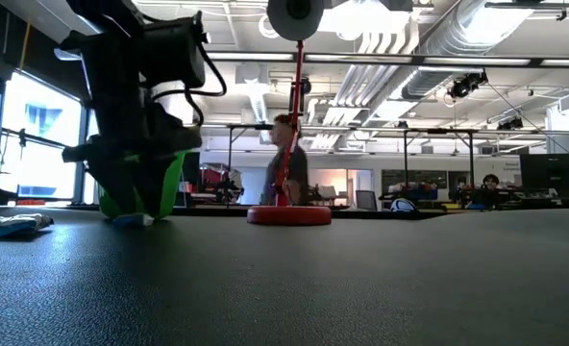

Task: Sort candy
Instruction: Put the white chocolate into the white bucket

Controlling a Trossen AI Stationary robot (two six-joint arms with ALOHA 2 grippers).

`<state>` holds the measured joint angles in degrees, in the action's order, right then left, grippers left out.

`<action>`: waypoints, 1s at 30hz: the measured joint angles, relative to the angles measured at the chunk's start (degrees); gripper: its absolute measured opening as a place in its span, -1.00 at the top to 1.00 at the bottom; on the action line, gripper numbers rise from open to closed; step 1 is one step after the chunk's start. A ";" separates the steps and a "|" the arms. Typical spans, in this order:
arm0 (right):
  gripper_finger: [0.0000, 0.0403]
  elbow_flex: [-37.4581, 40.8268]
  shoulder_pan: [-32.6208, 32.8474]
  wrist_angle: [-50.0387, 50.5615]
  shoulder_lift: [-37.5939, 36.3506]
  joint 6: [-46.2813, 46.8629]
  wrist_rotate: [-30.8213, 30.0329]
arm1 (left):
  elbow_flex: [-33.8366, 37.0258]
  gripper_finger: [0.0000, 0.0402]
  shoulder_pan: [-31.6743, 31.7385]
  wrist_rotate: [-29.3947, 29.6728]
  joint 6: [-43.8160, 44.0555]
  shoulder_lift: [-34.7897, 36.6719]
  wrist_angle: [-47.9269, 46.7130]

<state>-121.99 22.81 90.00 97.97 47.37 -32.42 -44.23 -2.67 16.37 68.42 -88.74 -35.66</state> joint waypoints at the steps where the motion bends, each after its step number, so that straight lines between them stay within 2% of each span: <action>1: 0.30 0.00 -0.04 0.01 0.00 -0.11 -0.01 | -0.05 0.14 0.14 0.49 0.12 -0.47 0.10; 9: 0.30 0.00 -0.31 0.01 0.02 -1.20 -0.89 | -0.06 0.10 1.38 5.60 -0.38 -3.52 -0.39; 18: 0.30 0.00 -1.27 0.01 0.04 -1.11 -2.06 | 0.05 0.17 1.61 4.51 -0.69 -3.92 -0.69; 22: 0.30 0.00 -1.98 0.01 0.06 -0.96 -2.06 | 0.07 0.32 1.63 3.66 0.01 -3.92 -0.99; 30: 0.30 0.00 -2.60 -0.03 0.07 -0.96 -2.06 | -0.32 0.78 1.61 3.43 0.38 -3.92 -1.62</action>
<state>-121.99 20.21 89.97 98.04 46.41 -34.48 -44.56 -1.06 19.80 68.79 -92.66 -37.28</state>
